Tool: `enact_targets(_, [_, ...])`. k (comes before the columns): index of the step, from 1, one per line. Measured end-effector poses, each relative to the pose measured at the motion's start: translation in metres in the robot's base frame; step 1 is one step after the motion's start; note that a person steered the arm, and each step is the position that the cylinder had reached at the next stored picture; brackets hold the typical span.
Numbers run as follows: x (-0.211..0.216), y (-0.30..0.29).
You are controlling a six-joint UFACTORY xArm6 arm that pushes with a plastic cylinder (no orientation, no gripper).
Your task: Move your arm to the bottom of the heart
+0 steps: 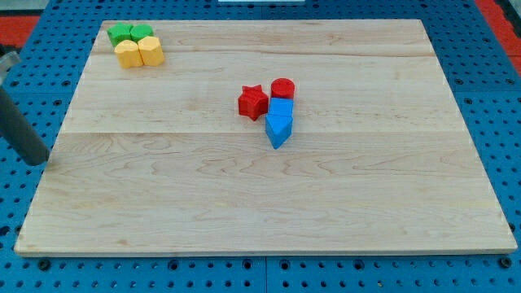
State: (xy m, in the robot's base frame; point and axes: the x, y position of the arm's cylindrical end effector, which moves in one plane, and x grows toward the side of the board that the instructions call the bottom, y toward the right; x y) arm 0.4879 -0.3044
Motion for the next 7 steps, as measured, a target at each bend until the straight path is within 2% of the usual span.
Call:
enact_targets(2, [-0.079, 0.013])
enact_targets(3, [-0.118, 0.047])
enact_targets(7, [-0.130, 0.052])
